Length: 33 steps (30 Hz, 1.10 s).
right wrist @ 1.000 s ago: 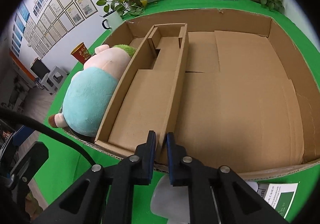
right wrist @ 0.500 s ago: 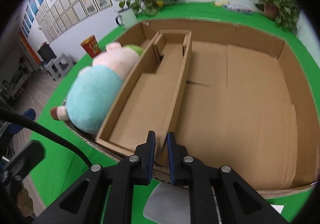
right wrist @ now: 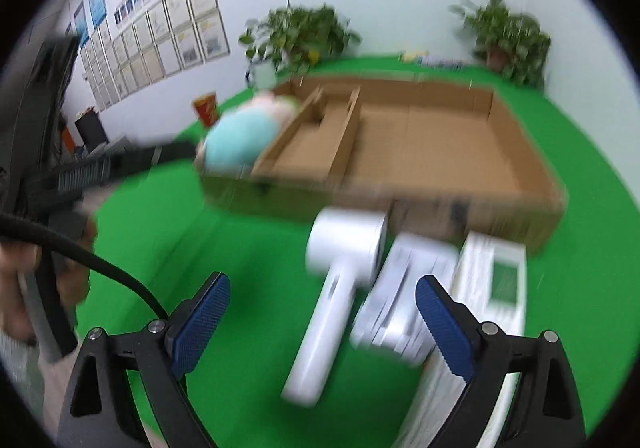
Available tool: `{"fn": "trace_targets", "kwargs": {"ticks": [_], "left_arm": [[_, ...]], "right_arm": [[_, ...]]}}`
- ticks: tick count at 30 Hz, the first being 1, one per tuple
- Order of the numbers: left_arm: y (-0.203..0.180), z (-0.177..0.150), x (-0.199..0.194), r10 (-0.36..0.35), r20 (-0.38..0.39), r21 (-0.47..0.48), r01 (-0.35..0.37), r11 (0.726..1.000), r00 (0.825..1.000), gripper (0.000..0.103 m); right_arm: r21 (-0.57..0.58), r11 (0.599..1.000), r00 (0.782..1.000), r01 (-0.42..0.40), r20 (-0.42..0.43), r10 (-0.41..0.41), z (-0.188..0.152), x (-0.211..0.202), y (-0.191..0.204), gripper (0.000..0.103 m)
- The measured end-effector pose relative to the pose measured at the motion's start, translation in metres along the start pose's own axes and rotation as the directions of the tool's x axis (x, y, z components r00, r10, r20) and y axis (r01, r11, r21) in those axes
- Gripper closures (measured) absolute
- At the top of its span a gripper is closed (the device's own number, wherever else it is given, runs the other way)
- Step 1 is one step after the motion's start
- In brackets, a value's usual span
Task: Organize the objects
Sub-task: 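Move both grippers back toward the white hair dryer on the table, then grasp the white hair dryer handle with both grippers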
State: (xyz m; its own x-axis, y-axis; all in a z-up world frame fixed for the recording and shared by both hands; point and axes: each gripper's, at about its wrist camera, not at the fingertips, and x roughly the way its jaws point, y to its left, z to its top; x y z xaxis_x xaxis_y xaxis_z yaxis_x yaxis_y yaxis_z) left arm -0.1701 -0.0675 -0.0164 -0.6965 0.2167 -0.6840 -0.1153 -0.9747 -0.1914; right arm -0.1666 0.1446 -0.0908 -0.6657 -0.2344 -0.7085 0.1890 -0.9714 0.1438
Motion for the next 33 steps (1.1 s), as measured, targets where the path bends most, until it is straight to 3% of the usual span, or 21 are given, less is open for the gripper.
{"fn": "trace_targets", "kwargs": {"ticks": [3,6,8,11,13,15,17,18,20,22,24,27,29,31,33], "left_arm": [[-0.001,-0.011,0.011,-0.055,-0.045,-0.035,0.053,0.998,0.997,0.004],[-0.005,-0.017,0.021,-0.096,-0.08,-0.049,0.092,0.995,0.992,0.004],[-0.009,-0.021,0.025,-0.12,-0.091,-0.05,0.116,0.992,0.989,0.004],[-0.014,-0.026,0.033,-0.159,-0.127,-0.053,0.153,0.987,0.979,0.006],[-0.017,-0.035,0.037,-0.209,-0.168,-0.059,0.202,0.978,0.963,0.006],[-0.022,-0.044,0.041,-0.277,-0.213,-0.067,0.269,0.961,0.937,0.006],[-0.025,-0.06,0.045,-0.371,-0.261,-0.114,0.353,0.929,0.891,0.006],[-0.027,-0.067,0.049,-0.41,-0.282,-0.144,0.384,0.912,0.867,0.006],[-0.03,-0.079,0.06,-0.482,-0.319,-0.21,0.435,0.876,0.816,0.006],[-0.031,-0.087,0.073,-0.512,-0.347,-0.273,0.438,0.857,0.786,0.006],[-0.032,-0.09,0.078,-0.543,-0.333,-0.307,0.456,0.835,0.771,0.007],[-0.039,-0.093,0.088,-0.588,-0.36,-0.352,0.478,0.805,0.725,0.014],[-0.046,-0.094,0.089,-0.598,-0.364,-0.358,0.485,0.798,0.714,0.015],[-0.051,-0.096,0.094,-0.618,-0.376,-0.378,0.495,0.782,0.69,0.021],[-0.056,-0.097,0.098,-0.622,-0.38,-0.383,0.495,0.78,0.685,0.029]], "right_arm": [[0.032,0.999,0.997,0.009,-0.073,-0.007,-0.008,0.017,0.006,0.02],[0.031,0.998,0.992,0.05,-0.119,-0.046,-0.011,0.031,0.009,0.042],[0.022,0.997,0.984,0.076,-0.161,-0.071,-0.013,0.042,0.009,0.07],[0.04,0.996,0.983,0.08,-0.17,-0.072,-0.018,0.043,0.005,0.074],[0.05,0.996,0.981,0.076,-0.182,-0.066,-0.026,0.035,0.006,0.076],[0.062,0.998,0.981,0.026,-0.192,-0.014,-0.041,0.021,0.008,0.076],[0.086,0.996,0.983,-0.003,-0.181,0.019,-0.051,0.01,0.01,0.073],[0.095,0.995,0.985,-0.013,-0.167,0.028,-0.055,0.006,0.011,0.067],[0.089,0.996,0.992,-0.029,-0.121,0.04,-0.056,-0.001,0.013,0.035],[0.053,0.998,0.996,-0.027,-0.08,0.031,-0.055,-0.003,0.016,0.032],[0.009,1.0,0.998,-0.02,-0.066,0.021,-0.053,0.0,0.018,0.033],[-0.01,1.0,0.997,-0.009,-0.079,0.008,-0.054,0.009,0.018,0.033],[-0.018,1.0,0.996,-0.003,-0.09,0.002,-0.055,0.013,0.018,0.033],[-0.028,1.0,0.995,0.005,-0.095,-0.008,-0.056,0.015,0.019,0.033],[-0.039,0.999,0.995,0.014,-0.095,-0.018,-0.057,0.014,0.022,0.034]]}}
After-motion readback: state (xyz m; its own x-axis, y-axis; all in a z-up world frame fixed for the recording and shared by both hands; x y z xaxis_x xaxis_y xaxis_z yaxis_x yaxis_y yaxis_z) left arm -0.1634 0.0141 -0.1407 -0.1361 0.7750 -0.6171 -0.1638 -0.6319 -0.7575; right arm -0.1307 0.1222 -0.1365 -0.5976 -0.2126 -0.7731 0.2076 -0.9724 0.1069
